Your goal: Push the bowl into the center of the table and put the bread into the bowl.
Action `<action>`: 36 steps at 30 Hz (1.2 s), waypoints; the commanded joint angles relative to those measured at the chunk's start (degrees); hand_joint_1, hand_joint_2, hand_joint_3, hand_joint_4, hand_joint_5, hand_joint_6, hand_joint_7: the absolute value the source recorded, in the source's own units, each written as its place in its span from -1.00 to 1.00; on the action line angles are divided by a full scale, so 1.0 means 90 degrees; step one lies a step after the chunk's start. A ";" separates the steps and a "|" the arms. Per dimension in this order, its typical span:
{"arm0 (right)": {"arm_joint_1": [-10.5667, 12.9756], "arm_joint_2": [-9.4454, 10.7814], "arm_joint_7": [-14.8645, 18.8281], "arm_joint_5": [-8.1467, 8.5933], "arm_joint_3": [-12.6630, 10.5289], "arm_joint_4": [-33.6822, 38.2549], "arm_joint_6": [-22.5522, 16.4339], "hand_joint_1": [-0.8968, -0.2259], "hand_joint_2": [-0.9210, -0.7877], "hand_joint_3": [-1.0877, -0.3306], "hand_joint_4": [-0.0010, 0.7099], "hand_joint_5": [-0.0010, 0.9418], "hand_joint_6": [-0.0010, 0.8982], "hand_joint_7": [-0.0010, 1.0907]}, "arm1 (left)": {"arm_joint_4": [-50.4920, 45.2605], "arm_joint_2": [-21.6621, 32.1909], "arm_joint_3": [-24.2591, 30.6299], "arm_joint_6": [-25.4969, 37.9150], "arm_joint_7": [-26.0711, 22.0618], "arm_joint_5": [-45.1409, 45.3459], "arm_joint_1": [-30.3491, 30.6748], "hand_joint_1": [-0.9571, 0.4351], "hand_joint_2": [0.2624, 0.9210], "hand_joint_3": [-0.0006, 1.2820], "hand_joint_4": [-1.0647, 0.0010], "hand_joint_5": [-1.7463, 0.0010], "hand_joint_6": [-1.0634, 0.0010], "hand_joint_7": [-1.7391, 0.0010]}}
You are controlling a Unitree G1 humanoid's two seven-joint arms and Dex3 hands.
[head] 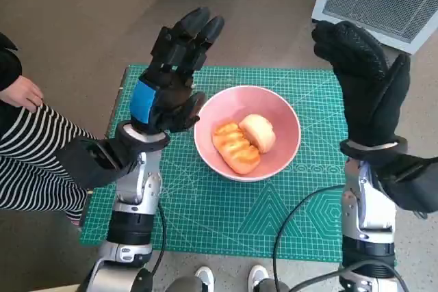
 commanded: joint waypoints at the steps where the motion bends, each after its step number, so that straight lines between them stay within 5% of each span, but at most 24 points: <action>1: -0.0004 -0.0081 0.0019 -0.0090 -0.0029 0.0089 0.0087 -0.31 -1.00 0.15 -0.51 -0.99 -0.86 -0.08 | 0.0030 0.0047 0.0082 0.0013 -0.0026 -0.0104 0.0043 -0.59 1.00 -0.30 0.89 0.73 1.00 0.37; 36: 0.0074 -0.0044 -0.0012 -0.0104 -0.0016 0.0097 0.0004 -0.34 -1.00 0.16 -0.51 -0.99 -0.87 -0.07 | -0.0008 0.0062 0.0109 0.0151 -0.0153 -0.0112 0.0083 -0.55 1.00 -0.38 0.79 0.80 1.00 0.48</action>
